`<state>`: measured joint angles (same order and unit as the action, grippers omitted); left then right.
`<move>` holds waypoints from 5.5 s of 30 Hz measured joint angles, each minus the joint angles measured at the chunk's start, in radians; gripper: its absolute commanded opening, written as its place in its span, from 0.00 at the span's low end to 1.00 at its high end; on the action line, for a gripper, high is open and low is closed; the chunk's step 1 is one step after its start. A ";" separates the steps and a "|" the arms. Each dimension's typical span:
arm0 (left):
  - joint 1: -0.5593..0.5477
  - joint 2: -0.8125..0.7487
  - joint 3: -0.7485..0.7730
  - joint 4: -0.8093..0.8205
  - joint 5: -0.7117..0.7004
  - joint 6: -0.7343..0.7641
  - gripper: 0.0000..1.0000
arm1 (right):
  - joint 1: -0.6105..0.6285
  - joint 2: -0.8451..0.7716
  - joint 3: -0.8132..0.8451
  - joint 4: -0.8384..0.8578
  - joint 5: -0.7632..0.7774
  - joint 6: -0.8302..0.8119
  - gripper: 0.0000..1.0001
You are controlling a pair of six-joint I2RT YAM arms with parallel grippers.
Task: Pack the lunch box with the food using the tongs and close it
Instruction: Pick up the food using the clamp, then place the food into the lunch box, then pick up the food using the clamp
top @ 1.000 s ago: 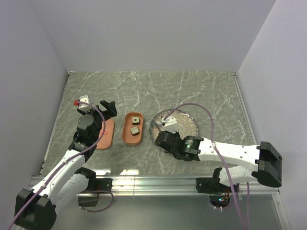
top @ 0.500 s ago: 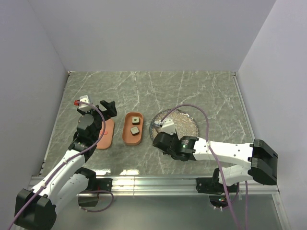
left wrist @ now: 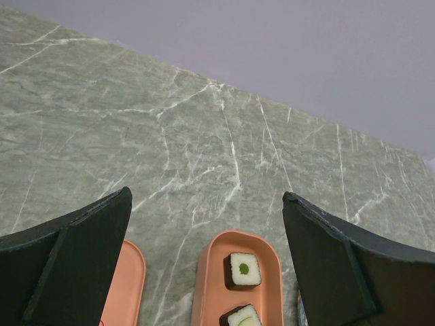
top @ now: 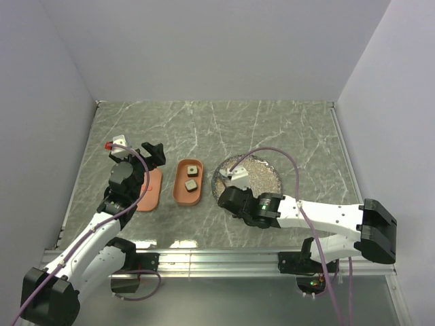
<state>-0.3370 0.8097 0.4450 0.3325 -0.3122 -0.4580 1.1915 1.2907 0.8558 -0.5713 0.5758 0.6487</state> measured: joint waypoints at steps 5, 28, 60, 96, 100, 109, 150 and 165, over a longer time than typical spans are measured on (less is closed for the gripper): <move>0.000 0.000 0.000 0.000 0.000 0.000 0.99 | 0.000 -0.028 0.001 -0.011 0.011 -0.004 0.28; 0.002 0.006 0.000 0.003 0.000 0.000 0.99 | 0.099 -0.007 0.140 -0.032 0.043 -0.058 0.27; 0.005 0.006 0.000 0.003 0.000 0.000 1.00 | 0.100 0.225 0.272 0.101 -0.044 -0.213 0.27; 0.006 0.027 0.000 0.007 0.000 0.000 0.99 | 0.016 0.313 0.311 0.171 -0.098 -0.288 0.60; 0.006 0.033 0.000 0.011 0.000 0.000 0.99 | 0.017 0.264 0.307 0.167 -0.082 -0.287 0.60; 0.006 0.039 0.000 0.021 0.000 0.000 0.99 | 0.017 0.083 0.241 0.158 -0.007 -0.248 0.60; 0.006 -0.003 0.000 0.021 0.014 -0.004 0.99 | 0.299 -0.124 -0.077 -0.275 0.121 0.472 0.41; 0.006 -0.003 0.000 0.021 0.020 -0.008 0.99 | 0.301 -0.087 -0.005 -0.277 0.142 0.416 0.29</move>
<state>-0.3305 0.8066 0.4450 0.3531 -0.2924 -0.4656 1.4925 1.2041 0.8509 -0.8486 0.7181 1.0649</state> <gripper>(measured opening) 0.995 0.410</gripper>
